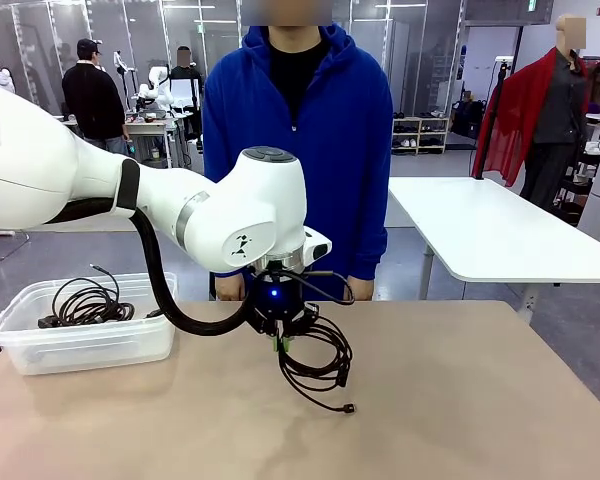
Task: Organize and store the cables.
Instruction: Place the USB Extension Cable into the Organizing box.
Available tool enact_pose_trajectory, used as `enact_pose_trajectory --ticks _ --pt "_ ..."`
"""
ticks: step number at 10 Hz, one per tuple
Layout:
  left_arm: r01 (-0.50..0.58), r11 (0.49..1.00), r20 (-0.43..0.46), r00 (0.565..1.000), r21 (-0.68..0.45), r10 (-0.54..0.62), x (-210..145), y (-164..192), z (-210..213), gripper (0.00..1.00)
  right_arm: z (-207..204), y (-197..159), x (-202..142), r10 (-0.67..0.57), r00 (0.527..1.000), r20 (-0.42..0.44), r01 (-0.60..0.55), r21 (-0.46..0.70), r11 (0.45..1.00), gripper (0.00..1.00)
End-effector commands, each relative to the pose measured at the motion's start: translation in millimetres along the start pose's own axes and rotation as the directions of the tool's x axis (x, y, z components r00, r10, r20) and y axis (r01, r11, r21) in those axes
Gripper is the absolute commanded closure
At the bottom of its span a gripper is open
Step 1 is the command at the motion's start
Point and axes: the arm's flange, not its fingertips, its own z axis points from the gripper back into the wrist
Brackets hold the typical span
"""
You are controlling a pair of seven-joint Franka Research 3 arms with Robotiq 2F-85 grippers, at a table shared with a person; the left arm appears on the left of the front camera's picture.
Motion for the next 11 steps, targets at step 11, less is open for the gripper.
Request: enact_pose_trajectory --ticks 11 --pt "0.273 0.956 0.217 0.932 0.109 -0.291 -5.2 146.1 70.3 0.88 0.7 -0.4 -0.5 0.013 1.0 0.015 -0.013 0.007 1.0 0.0"
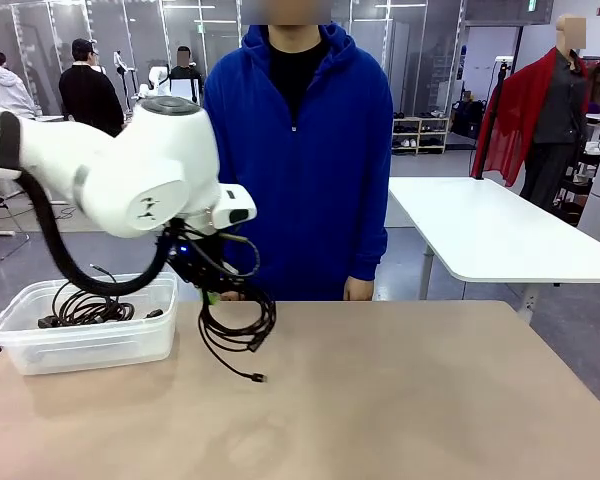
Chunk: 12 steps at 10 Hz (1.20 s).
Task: Organize and store the cables.
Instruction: Place the USB Extension Cable into the Organizing box.
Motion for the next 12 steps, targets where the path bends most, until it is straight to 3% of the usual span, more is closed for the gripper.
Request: enact_pose_trajectory --ticks 1,3,7,9,11,12 --pt "-0.02 0.999 0.11 0.994 0.028 0.016 -20.4 28.7 15.5 0.88 0.7 -0.5 -0.5 0.014 1.0 0.015 -0.014 0.007 1.0 0.0" --pt "-0.024 0.993 0.145 0.989 0.114 0.007 -29.7 62.5 33.2 0.88 0.7 -0.5 -0.5 0.014 1.0 0.015 -0.014 0.007 1.0 0.0" --pt "-0.103 0.987 0.22 0.973 0.125 0.074 -36.4 99.7 53.5 0.88 0.7 -0.5 -0.5 0.014 1.0 0.015 -0.014 0.007 1.0 0.0" --pt "-0.125 0.987 0.217 0.971 0.099 0.101 -37.2 126.3 53.8 0.88 0.7 -0.5 -0.5 0.014 1.0 0.015 -0.014 0.007 1.0 0.0" --pt "-0.066 0.994 0.158 0.986 0.086 0.052 -38.5 129.6 49.1 0.88 0.7 -0.5 -0.5 0.014 1.0 0.015 -0.014 0.007 1.0 0.0" --pt "-0.139 0.984 0.198 0.973 0.111 0.115 -31.3 124.8 56.1 0.88 0.7 -0.5 -0.5 0.014 1.0 0.015 -0.014 0.007 1.0 0.0"
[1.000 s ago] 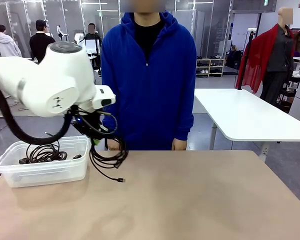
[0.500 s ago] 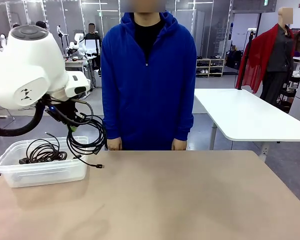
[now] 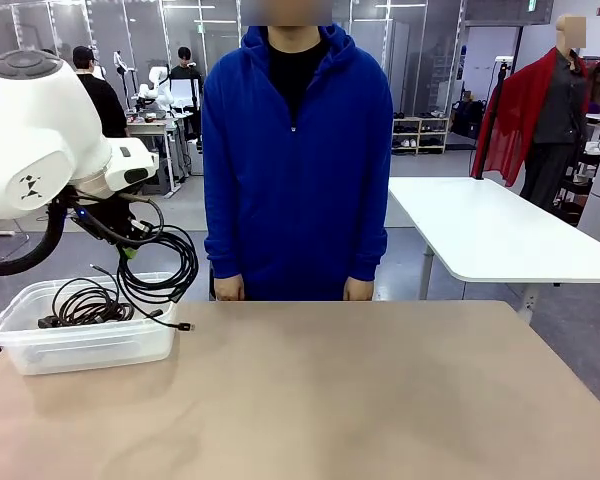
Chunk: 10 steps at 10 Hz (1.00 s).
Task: Organize and store the cables.
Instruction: Place the USB Extension Cable into the Organizing box.
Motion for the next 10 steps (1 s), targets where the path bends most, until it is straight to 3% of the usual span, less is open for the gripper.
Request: enact_pose_trajectory --ticks 1,4,6,10 --pt "-0.018 1.0 0.015 1.0 0.01 0.018 2.8 -4.4 5.6 0.88 0.5 -0.5 -0.2 0.015 1.0 0.015 -0.015 0.008 1.0 0.0" --pt "0.001 1.0 0.004 1.0 -0.001 -0.001 0.7 -3.7 1.8 0.88 0.5 -0.5 -0.2 0.015 1.0 0.015 -0.015 0.008 1.0 0.0" --pt "-0.005 0.998 0.07 0.998 0.067 0.0 15.1 23.5 1.5 0.88 0.5 -0.5 -0.2 0.015 1.0 0.015 -0.015 0.008 1.0 0.0" --pt "-0.036 0.999 0.156 0.987 0.006 0.035 23.2 89.7 -8.4 0.88 0.5 -0.5 -0.2 0.015 1.0 0.015 -0.015 0.008 1.0 0.0"
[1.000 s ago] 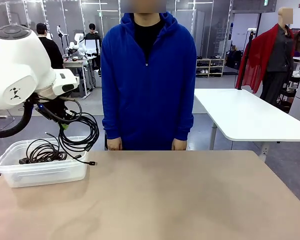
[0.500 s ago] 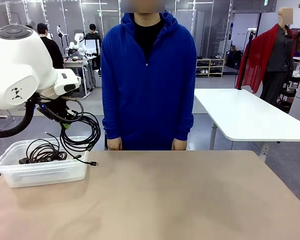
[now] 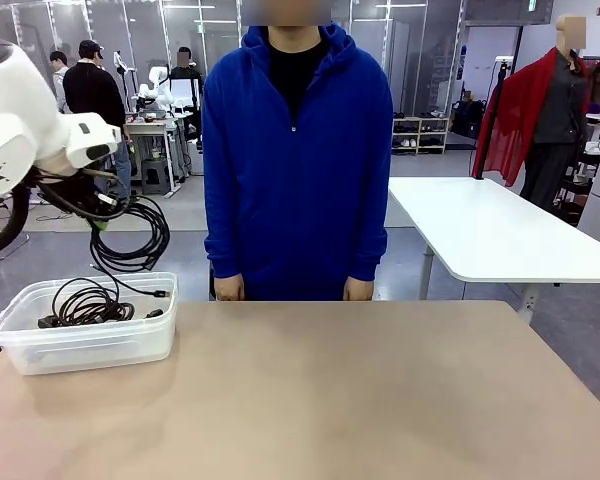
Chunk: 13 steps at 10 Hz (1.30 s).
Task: Organize and store the cables.
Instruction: Place the USB Extension Cable into the Organizing box.
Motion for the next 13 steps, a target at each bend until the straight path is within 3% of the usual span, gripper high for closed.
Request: enact_pose_trajectory --ticks 1,3,6,13 --pt "0.017 0.999 0.05 0.999 -0.051 -0.014 5.2 24.4 -17.3 0.88 0.5 -0.6 -0.1 0.015 1.0 0.015 -0.015 0.008 1.0 0.0" --pt "0.004 0.999 0.045 0.999 -0.034 -0.003 -3.0 43.7 -38.0 0.88 0.5 -0.6 -0.1 0.015 1.0 0.015 -0.015 0.008 1.0 0.0" --pt "-0.03 0.999 -0.064 0.998 -0.016 0.029 -15.7 61.9 -75.3 0.88 0.5 -0.6 -0.1 0.015 1.0 0.015 -0.015 0.008 1.0 0.0" --pt "-0.061 0.997 -0.271 0.96 0.047 0.071 -39.2 62.9 -167.8 0.88 0.5 -0.6 -0.1 0.015 1.0 0.015 -0.015 0.008 1.0 0.0"
